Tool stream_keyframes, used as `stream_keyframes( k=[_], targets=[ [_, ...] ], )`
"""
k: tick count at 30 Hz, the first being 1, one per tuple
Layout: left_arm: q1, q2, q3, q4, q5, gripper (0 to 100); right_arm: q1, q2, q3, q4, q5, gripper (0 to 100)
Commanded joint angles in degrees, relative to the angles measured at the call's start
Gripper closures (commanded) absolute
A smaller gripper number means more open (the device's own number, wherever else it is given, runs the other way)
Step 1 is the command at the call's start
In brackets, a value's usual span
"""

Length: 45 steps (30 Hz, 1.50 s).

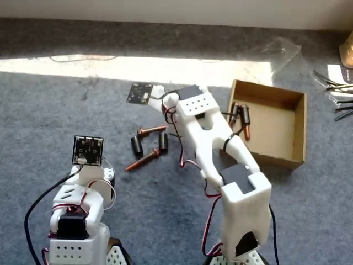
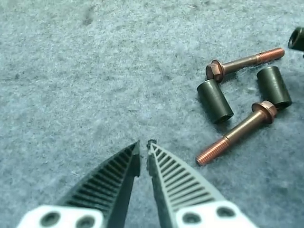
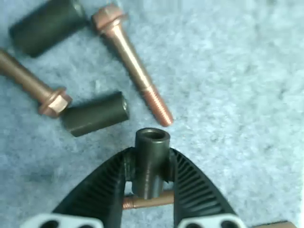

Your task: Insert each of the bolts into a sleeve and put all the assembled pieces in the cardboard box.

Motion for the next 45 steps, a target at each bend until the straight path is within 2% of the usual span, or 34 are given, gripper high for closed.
stream_keyframes(
  k=[1, 11, 20, 27, 38, 42, 45],
  targets=[
    [-0.31, -0.66, -0.40, -1.14, -0.35, 96, -1.80, -9.10, -0.92, 0.31, -3.08, 96.5],
    [-0.31, -0.66, -0.40, -1.14, -0.35, 96, -6.37, -25.80, 0.13, 10.68, -11.52, 96.5],
    [-0.31, -0.66, -0.31, -1.14, -0.35, 96, -4.44, -39.16, 0.31, 11.03, -21.89, 96.5],
    [-0.31, -0.66, -0.31, -1.23, -0.35, 96, -3.12, -46.90, 0.31, 17.01, -29.71, 96.5],
    [-0.31, -0.66, -0.31, -1.23, -0.35, 96, -3.12, -59.65, 0.48, 24.04, -35.60, 96.5],
    [-0.31, -0.66, -0.31, -1.23, -0.35, 96, -3.12, -63.96, 8.48, 24.13, -35.60, 96.5],
    [-0.31, -0.66, -0.31, -1.23, -0.35, 96, -1.71, -68.70, 18.95, 19.74, -35.60, 96.5]
  ],
)
